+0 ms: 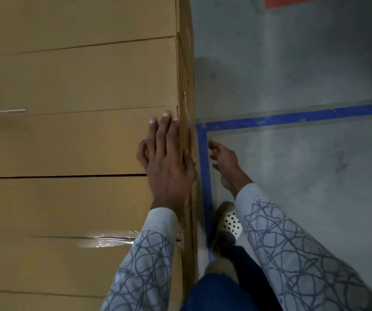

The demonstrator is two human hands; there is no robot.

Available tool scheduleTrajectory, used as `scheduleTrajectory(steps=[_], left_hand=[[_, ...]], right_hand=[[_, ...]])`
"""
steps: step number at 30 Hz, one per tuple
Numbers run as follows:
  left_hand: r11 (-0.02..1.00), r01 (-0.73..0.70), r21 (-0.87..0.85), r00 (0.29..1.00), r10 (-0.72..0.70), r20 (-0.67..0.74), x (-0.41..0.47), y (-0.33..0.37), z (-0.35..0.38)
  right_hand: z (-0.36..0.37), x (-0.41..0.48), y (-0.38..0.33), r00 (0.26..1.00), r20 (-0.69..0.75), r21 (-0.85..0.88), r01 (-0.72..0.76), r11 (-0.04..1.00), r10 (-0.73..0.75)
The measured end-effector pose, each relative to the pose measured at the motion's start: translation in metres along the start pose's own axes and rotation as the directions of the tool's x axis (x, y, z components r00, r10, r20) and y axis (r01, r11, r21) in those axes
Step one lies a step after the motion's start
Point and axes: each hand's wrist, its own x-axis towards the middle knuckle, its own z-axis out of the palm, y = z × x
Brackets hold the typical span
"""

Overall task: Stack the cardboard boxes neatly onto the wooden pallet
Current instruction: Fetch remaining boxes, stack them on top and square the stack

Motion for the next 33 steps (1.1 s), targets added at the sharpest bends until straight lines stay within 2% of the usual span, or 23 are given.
scheduleTrajectory(steps=[4, 7, 10, 13, 14, 17, 19, 21, 22, 23, 24, 25, 26, 27, 28, 29, 30, 31, 32, 33], left_hand=[[1.0, 0.018, 0.001, 0.999, -0.018, 0.049, 0.006, 0.004, -0.008], [0.998, 0.062, 0.011, 0.998, -0.062, 0.012, 0.029, 0.01, -0.015], [0.997, 0.072, 0.033, 0.997, -0.072, -0.001, 0.061, 0.016, -0.015], [0.997, 0.051, 0.062, 0.998, -0.053, 0.022, 0.083, 0.014, -0.007], [0.997, 0.048, 0.058, 0.999, -0.049, 0.022, 0.087, 0.013, -0.003], [0.995, 0.062, 0.08, 0.997, -0.066, 0.048, 0.088, 0.014, 0.001], [0.996, 0.06, 0.067, 0.997, -0.063, 0.039, 0.085, 0.014, 0.0], [0.997, 0.061, 0.055, 0.996, -0.064, 0.061, 0.087, 0.015, 0.001], [0.997, 0.063, 0.053, 0.995, -0.067, 0.071, 0.088, 0.014, 0.0], [0.996, 0.069, 0.051, 0.994, -0.073, 0.076, 0.088, 0.013, -0.001], [0.996, 0.077, 0.05, 0.994, -0.08, 0.079, 0.089, 0.013, -0.002], [0.996, 0.078, 0.048, 0.993, -0.081, 0.084, 0.09, 0.013, -0.002], [0.996, 0.077, 0.045, 0.993, -0.081, 0.091, 0.091, 0.013, -0.003], [0.997, 0.073, 0.035, 0.993, -0.076, 0.094, 0.09, 0.013, -0.004], [0.998, 0.061, 0.021, 0.993, -0.062, 0.097, 0.09, 0.012, -0.005], [0.999, 0.051, 0.013, 0.994, -0.052, 0.096, 0.089, 0.01, -0.005], [0.999, 0.047, 0.004, 0.995, -0.047, 0.092, 0.088, 0.009, -0.005], [0.999, 0.044, -0.008, 0.995, -0.043, 0.086, 0.088, 0.009, -0.004], [0.999, 0.04, -0.021, 0.996, -0.038, 0.081, 0.087, 0.009, -0.003], [0.999, 0.037, -0.033, 0.997, -0.034, 0.076, 0.086, 0.009, -0.003]], right_hand=[[-0.001, -0.011, -0.006, 0.996, 0.022, 0.021, -0.083, 0.996, 0.083], [0.009, -0.007, -0.02, 0.995, 0.061, 0.043, -0.083, 0.996, 0.081], [0.027, 0.003, -0.042, 0.993, 0.118, 0.072, -0.023, 0.997, 0.014], [0.037, 0.032, -0.065, 0.994, 0.096, 0.119, 0.04, 0.992, -0.052], [0.04, 0.041, -0.071, 0.995, 0.069, 0.126, 0.065, 0.99, -0.074], [0.045, 0.068, -0.077, 0.995, -0.098, 0.228, 0.031, 0.973, -0.009], [0.055, 0.076, -0.082, 0.964, -0.265, 0.201, 0.042, 0.979, 0.013], [0.059, 0.076, -0.082, 0.93, -0.353, 0.196, -0.037, 0.98, 0.106], [0.06, 0.076, -0.078, 0.938, -0.316, 0.208, -0.08, 0.975, 0.144], [0.062, 0.074, -0.075, 0.963, -0.182, 0.282, -0.142, 0.949, 0.199], [0.064, 0.077, -0.067, 0.973, 0.03, 0.386, -0.221, 0.896, 0.227], [0.061, 0.086, -0.058, 0.973, 0.118, 0.438, -0.23, 0.869, 0.198], [0.055, 0.088, -0.055, 0.957, 0.217, 0.409, -0.27, 0.871, 0.195], [0.046, 0.091, -0.055, 0.964, 0.23, 0.256, -0.19, 0.948, 0.131], [0.039, 0.092, -0.06, 0.972, 0.196, 0.215, -0.17, 0.962, 0.128], [0.037, 0.087, -0.073, 0.978, 0.129, 0.288, -0.193, 0.938, 0.161], [0.034, 0.083, -0.086, 0.983, -0.01, 0.363, -0.168, 0.916, 0.185], [0.031, 0.088, -0.084, 0.957, -0.214, 0.406, -0.095, 0.909, 0.196], [0.031, 0.089, -0.084, 0.913, -0.369, 0.341, -0.041, 0.939, 0.174], [0.036, 0.086, -0.084, 0.91, -0.393, 0.269, -0.024, 0.963, 0.132]])
